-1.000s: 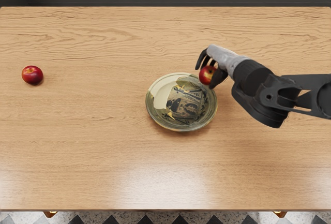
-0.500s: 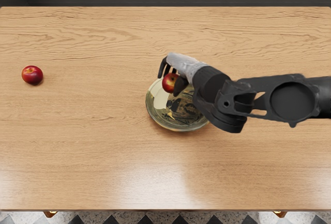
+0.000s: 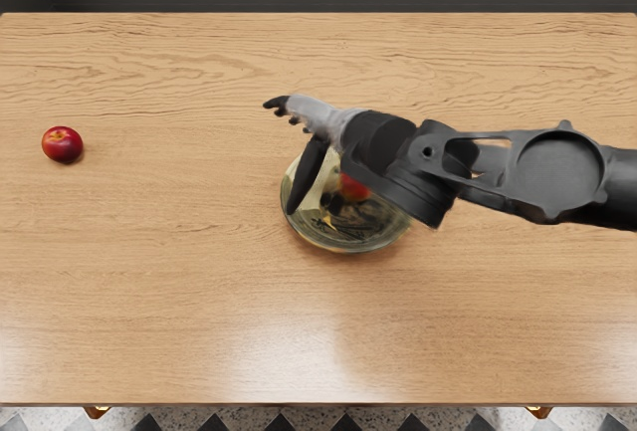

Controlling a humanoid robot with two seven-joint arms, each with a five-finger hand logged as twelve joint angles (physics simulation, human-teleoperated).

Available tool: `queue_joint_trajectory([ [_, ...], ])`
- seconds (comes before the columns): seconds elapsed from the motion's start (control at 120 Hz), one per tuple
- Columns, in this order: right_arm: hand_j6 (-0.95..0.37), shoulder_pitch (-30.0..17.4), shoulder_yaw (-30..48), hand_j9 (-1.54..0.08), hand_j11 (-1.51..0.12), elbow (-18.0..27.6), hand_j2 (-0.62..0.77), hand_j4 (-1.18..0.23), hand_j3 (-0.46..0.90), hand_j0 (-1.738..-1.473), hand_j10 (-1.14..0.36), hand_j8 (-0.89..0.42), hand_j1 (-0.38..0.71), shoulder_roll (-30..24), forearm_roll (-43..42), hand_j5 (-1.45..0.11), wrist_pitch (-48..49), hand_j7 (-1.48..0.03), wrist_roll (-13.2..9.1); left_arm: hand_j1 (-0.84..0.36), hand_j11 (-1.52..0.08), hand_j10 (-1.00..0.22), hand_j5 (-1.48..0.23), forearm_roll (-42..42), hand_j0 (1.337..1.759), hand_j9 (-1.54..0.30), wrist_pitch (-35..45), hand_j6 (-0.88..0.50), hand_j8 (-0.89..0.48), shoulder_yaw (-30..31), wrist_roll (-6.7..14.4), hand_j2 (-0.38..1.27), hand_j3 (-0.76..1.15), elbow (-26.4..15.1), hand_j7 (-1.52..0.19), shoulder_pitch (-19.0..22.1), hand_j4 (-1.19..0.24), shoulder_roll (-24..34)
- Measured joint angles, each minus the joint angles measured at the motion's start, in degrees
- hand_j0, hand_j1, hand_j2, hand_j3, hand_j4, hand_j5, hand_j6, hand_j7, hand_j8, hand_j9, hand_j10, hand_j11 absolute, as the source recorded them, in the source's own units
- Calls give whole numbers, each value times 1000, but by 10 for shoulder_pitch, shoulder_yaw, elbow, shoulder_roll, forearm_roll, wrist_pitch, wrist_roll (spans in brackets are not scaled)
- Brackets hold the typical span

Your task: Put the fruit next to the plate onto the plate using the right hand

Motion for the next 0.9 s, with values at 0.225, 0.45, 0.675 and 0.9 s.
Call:
queue_joint_trajectory([
  [0.225,-22,-132,245,-38,-38,-141,13,-28,0,-1658,-27,-20,-321,-58,289,-38,392,-37,0,349,0,0,0,0,1658,0,0,-1,-1,0,0,0,0,0,0,-2,-1,0],
  [0.45,-6,-176,259,-12,-12,-177,5,-9,0,-1658,-9,-6,-340,-161,575,-13,541,-12,0,349,0,0,0,0,1658,0,0,-1,-1,0,0,0,0,0,0,-2,-1,0],
  [0.675,0,-202,237,-4,-4,-181,2,-1,0,-1658,-2,0,-346,-277,633,-4,558,-4,0,349,0,0,0,0,1658,0,0,-1,-1,0,0,0,0,0,0,-1,-1,0],
  [0.9,4,-233,229,-1,-1,-183,1,0,0,-1658,2,3,-348,-397,642,-1,560,-1,0,349,0,0,0,-1,1658,0,0,-1,-1,0,0,0,0,1,0,-5,-1,0],
])
